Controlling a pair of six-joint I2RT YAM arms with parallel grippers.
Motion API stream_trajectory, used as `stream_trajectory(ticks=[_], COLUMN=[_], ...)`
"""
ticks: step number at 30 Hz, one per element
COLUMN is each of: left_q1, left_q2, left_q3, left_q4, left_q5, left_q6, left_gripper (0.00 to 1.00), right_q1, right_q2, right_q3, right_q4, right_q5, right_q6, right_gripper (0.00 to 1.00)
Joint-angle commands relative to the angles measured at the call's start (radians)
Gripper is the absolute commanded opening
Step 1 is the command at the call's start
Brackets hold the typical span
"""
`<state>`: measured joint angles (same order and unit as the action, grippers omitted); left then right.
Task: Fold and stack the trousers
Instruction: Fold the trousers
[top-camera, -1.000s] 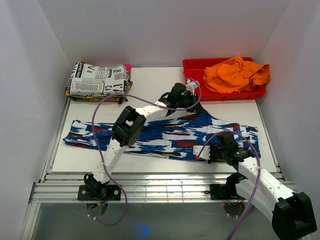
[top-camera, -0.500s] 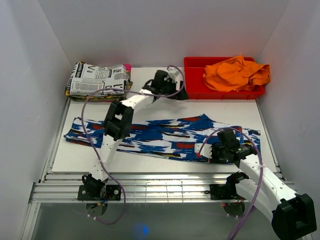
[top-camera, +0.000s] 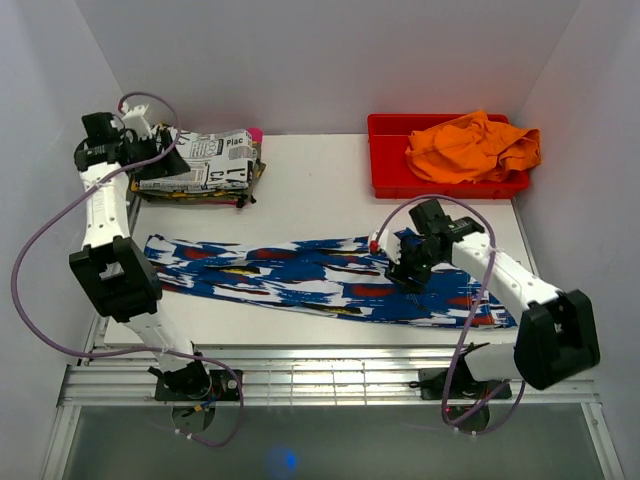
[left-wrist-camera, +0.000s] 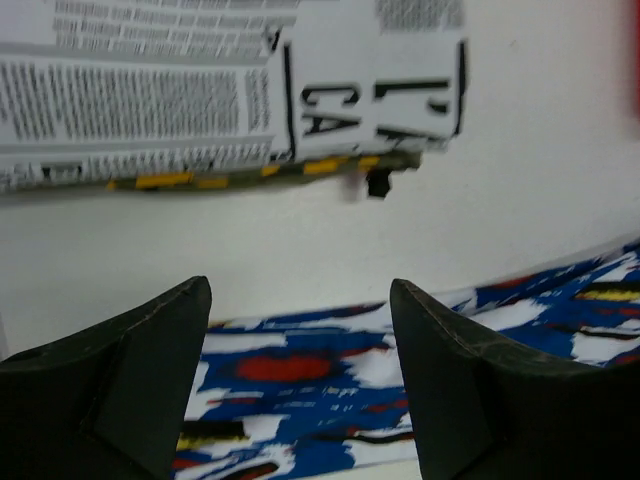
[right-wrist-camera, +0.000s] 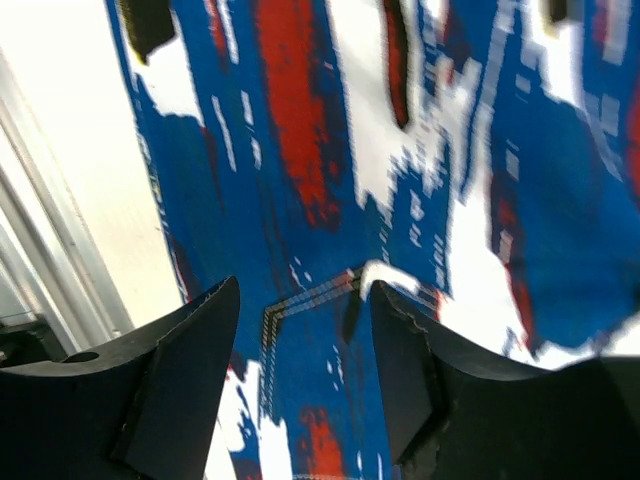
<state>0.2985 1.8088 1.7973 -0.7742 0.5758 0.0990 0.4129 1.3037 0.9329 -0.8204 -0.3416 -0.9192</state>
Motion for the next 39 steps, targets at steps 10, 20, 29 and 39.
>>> stream_trajectory(ticks=[10,20,29,39], left_q1=[0.237,0.290,0.321,0.317], left_q2=[-0.108,-0.189,0.058,0.224], left_q3=[-0.499,-0.439,-0.073,-0.001], left_q4=[-0.274,-0.390,-0.387,-0.335], left_q5=[-0.151,-0.028,0.068,0.081], left_q6=[0.462,0.576,0.490,0.455], left_gripper=[0.66,0.54,0.65,0.59], right_q1=[0.093,0.095,0.099,0.156], right_q2=[0.244,0.069,0.268,0.551], right_q3=[-0.120,-0.177,0.355,0.598], right_q4=[-0.060,-0.176,-0.085,0.024], right_q5=[0.099,0.110,-0.089,-0.054], right_q6=[-0.023,-0.141,0.078,0.175], right_gripper=[0.54,0.43,0.53,0.49])
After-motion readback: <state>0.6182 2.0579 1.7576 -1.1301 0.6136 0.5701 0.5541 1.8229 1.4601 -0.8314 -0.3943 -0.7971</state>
